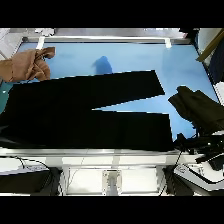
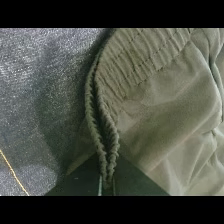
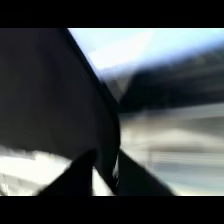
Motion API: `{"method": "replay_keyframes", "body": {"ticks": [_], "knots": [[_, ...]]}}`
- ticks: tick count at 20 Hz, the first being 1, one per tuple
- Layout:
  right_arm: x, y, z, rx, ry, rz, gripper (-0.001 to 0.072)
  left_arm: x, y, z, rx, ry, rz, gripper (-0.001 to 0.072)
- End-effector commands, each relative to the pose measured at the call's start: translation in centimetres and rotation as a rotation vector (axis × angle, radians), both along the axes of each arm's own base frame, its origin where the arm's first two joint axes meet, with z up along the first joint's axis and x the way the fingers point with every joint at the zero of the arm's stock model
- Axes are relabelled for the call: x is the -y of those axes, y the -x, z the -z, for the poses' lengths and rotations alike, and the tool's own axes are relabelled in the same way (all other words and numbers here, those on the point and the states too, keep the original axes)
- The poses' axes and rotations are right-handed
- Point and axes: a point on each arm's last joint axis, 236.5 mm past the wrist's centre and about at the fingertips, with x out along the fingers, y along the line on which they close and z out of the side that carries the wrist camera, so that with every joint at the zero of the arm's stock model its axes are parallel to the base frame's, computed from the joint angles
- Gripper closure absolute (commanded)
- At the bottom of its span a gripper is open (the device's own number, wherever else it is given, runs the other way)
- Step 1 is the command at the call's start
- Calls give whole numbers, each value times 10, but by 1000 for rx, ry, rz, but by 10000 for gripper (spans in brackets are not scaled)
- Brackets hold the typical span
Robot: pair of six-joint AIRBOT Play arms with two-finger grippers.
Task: Fold the clothes and pants, and hang the long-sleeved shirts on hangers.
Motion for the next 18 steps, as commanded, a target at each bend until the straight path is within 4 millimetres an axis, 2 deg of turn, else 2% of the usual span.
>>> {"method": "replay_keyframes", "body": {"ticks": [1, 3, 6, 9, 11, 14, 16, 18], "knots": [[-29, -25, -33, 135, -164, 2, 705, 0, -1, -11, 8, -9, 8, 692], [-31, -46, -64, 224, -219, 8, 705, -12, -7, -34, 26, -48, -16, 693], [-11, -118, -131, 483, -217, 139, 707, -20, -32, -73, 63, -123, 2, 694], [7, -183, -171, 622, -34, 133, 710, -17, -81, -108, 106, -194, 0, 694], [19, -233, -193, 683, 93, 139, 711, -22, -117, -126, 125, -298, -40, 694], [25, -296, -205, 710, 135, 131, 711, -32, -167, -154, 167, -490, -129, 694], [25, -337, -196, 711, 128, 140, 711, -25, -203, -164, 209, -542, -134, 694], [27, -380, -182, 731, 143, 173, 711, -20, -234, -160, 224, -561, -137, 695]]}}
